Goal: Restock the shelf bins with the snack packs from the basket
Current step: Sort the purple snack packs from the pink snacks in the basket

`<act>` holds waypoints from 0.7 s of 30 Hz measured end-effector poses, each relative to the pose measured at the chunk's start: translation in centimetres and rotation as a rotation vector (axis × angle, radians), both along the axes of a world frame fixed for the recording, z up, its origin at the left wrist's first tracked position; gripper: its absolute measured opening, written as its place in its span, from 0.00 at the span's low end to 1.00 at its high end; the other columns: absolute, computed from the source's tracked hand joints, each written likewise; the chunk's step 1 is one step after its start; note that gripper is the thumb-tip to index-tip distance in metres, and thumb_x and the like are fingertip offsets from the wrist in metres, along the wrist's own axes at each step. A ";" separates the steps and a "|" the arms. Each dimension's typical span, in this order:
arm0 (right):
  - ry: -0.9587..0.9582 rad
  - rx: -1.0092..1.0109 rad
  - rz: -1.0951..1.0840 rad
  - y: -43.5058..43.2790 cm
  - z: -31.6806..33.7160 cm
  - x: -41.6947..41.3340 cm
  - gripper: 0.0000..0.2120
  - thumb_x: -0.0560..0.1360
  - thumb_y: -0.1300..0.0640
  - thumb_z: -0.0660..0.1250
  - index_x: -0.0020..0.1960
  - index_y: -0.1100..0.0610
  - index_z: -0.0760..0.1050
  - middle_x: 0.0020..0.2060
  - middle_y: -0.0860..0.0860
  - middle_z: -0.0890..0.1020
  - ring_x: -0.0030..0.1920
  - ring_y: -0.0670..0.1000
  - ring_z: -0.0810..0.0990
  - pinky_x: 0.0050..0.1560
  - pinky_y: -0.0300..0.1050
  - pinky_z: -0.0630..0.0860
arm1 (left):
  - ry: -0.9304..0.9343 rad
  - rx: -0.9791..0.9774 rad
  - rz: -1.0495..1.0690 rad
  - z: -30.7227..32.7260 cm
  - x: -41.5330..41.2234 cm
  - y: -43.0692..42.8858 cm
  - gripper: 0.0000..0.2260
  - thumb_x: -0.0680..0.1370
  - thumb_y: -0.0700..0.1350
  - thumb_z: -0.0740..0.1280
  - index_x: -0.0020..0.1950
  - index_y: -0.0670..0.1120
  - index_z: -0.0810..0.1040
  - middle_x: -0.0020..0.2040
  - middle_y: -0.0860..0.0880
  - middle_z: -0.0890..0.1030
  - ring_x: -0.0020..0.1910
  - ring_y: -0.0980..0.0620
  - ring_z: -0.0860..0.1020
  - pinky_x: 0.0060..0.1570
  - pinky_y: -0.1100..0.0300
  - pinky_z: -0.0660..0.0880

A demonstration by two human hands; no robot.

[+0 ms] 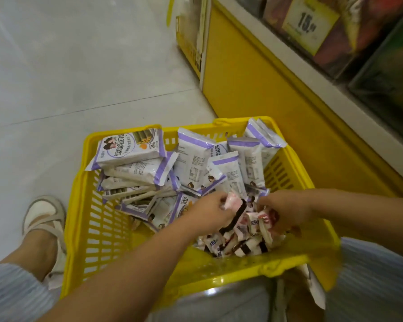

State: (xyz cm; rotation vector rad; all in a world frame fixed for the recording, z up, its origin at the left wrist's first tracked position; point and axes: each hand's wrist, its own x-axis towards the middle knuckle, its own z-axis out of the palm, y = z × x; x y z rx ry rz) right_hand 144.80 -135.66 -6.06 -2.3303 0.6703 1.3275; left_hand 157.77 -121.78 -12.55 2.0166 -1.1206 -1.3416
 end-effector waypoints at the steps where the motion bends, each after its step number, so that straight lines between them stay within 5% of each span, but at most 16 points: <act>1: 0.042 -0.023 0.019 -0.1 0.0 -0.6 0.31 0.73 0.57 0.71 0.73 0.51 0.62 0.54 0.50 0.76 0.53 0.56 0.81 0.49 0.48 0.80 | 0.100 -0.015 0.015 -0.4 -0.9 -0.8 0.25 0.80 0.53 0.63 0.75 0.53 0.60 0.67 0.49 0.72 0.52 0.52 0.75 0.46 0.61 0.74; 3: 0.037 -0.134 0.154 -0.3 -0.3 -1.3 0.29 0.74 0.55 0.70 0.72 0.51 0.64 0.62 0.53 0.74 0.57 0.55 0.77 0.50 0.45 0.77 | 0.184 -0.017 -0.039 -1.4 -2.5 -1.7 0.32 0.79 0.52 0.65 0.78 0.53 0.51 0.69 0.49 0.69 0.60 0.49 0.73 0.55 0.57 0.73; 5: -0.035 -0.216 0.247 -0.5 -0.6 -1.5 0.25 0.75 0.54 0.68 0.70 0.51 0.66 0.65 0.53 0.72 0.59 0.55 0.76 0.52 0.47 0.75 | 0.102 0.006 -0.150 -2.7 -3.7 -1.9 0.37 0.79 0.51 0.65 0.79 0.55 0.43 0.78 0.49 0.51 0.73 0.43 0.62 0.68 0.51 0.65; 8: -0.176 -0.301 0.204 -1.2 0.0 -0.7 0.16 0.76 0.54 0.66 0.64 0.49 0.73 0.57 0.50 0.77 0.54 0.54 0.78 0.48 0.47 0.77 | 0.048 0.066 -0.193 -4.1 -4.6 -1.7 0.41 0.79 0.52 0.65 0.76 0.59 0.34 0.76 0.53 0.31 0.77 0.41 0.52 0.72 0.46 0.60; 11: -0.550 -0.452 -0.013 -3.1 1.3 0.6 0.04 0.76 0.52 0.64 0.50 0.50 0.75 0.48 0.48 0.79 0.46 0.50 0.78 0.41 0.45 0.75 | -0.100 0.031 -0.170 -4.4 -5.0 -1.8 0.40 0.79 0.49 0.65 0.77 0.59 0.36 0.75 0.51 0.39 0.74 0.39 0.54 0.71 0.46 0.61; 13: -0.735 -0.501 -0.159 -4.3 1.4 1.3 0.12 0.74 0.48 0.67 0.56 0.50 0.73 0.54 0.49 0.76 0.52 0.50 0.76 0.47 0.48 0.77 | -0.250 -0.017 -0.154 -4.4 -4.8 -2.1 0.39 0.78 0.47 0.66 0.77 0.59 0.40 0.70 0.49 0.50 0.69 0.41 0.58 0.68 0.48 0.65; 17: -0.785 -0.619 -0.192 -5.4 -0.4 2.7 0.35 0.69 0.38 0.70 0.71 0.50 0.64 0.69 0.53 0.66 0.67 0.56 0.66 0.63 0.54 0.70 | -0.173 -0.035 -0.069 -4.2 -3.4 -2.2 0.34 0.79 0.45 0.66 0.78 0.56 0.50 0.69 0.47 0.59 0.64 0.47 0.69 0.64 0.53 0.70; 21: -0.736 -0.703 -0.201 -6.3 -1.6 4.3 0.39 0.65 0.29 0.67 0.69 0.47 0.64 0.65 0.54 0.70 0.64 0.57 0.68 0.61 0.54 0.68 | -0.101 -0.077 0.059 -3.8 -1.9 -1.7 0.24 0.79 0.46 0.65 0.74 0.53 0.64 0.71 0.50 0.67 0.56 0.57 0.72 0.54 0.64 0.69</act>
